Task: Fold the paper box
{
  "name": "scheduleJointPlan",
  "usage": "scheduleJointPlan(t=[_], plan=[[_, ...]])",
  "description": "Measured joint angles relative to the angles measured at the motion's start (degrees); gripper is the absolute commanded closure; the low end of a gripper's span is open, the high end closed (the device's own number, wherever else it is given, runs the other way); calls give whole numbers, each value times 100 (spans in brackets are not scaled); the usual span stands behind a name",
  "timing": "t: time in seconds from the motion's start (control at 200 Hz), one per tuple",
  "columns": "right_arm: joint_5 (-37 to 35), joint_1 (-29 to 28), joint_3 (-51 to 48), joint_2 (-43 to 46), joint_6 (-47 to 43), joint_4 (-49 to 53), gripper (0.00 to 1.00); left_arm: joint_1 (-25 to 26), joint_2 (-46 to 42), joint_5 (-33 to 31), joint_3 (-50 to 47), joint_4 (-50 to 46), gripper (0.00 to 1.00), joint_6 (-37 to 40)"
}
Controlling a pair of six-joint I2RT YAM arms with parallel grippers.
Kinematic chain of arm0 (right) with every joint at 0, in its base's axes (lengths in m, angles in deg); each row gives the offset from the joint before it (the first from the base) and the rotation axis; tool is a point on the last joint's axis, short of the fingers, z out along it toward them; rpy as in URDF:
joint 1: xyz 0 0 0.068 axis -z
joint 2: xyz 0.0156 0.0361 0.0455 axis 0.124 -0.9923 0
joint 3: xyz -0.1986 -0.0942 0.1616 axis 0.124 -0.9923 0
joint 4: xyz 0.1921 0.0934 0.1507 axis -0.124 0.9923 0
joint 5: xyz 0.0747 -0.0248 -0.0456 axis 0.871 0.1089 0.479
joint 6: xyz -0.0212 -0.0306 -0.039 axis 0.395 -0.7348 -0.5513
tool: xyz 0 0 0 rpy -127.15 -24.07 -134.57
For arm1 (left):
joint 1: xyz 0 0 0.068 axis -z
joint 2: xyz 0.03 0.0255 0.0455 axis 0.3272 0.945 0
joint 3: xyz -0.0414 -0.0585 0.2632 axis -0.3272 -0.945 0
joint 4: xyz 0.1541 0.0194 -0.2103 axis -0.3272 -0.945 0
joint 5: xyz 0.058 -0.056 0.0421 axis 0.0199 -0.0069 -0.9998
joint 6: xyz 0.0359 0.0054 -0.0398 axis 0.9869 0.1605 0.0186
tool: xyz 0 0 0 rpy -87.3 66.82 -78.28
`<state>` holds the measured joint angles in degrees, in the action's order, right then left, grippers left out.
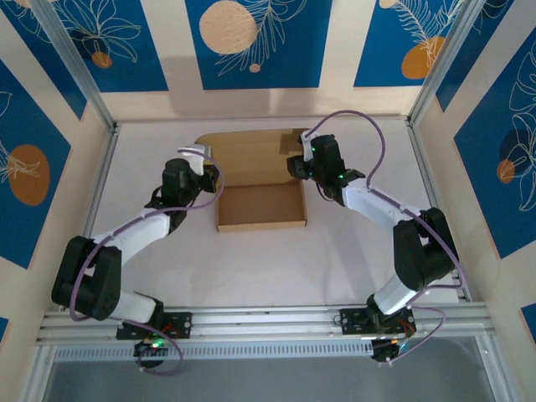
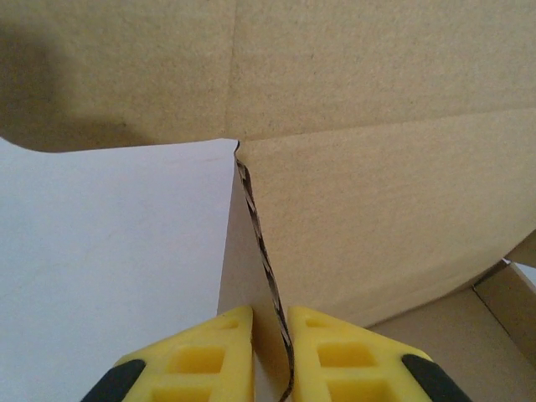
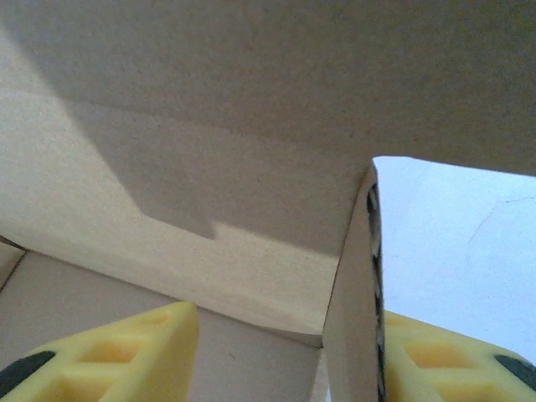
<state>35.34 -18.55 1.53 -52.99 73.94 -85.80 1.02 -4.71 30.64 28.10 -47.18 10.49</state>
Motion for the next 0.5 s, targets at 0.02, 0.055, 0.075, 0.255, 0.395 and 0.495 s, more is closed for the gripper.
scheduleJointPlan(t=[0.02, 0.055, 0.075, 0.255, 0.395, 0.495], plan=[[-7, -2, -48, 42, 52, -35, 49, 17, -13, -13, -9, 24, 84, -2], [-31, -2, -144, 127, 136, -101, 49, 57, -39, -42, -37, 72, 84, -2], [-37, 0, -225, 192, 195, -160, 49, 79, -59, -52, -59, 103, 84, -2], [-125, -26, -925, 776, 667, -612, 51, 264, -254, -133, -520, 623, 84, -55], [-466, -229, -1373, 1025, 1005, -1123, 51, 385, -269, -278, -901, 1040, 83, -136], [-813, -437, -1685, 1099, 1119, -1539, 51, 459, -269, -442, -1025, 1270, 83, -136]])
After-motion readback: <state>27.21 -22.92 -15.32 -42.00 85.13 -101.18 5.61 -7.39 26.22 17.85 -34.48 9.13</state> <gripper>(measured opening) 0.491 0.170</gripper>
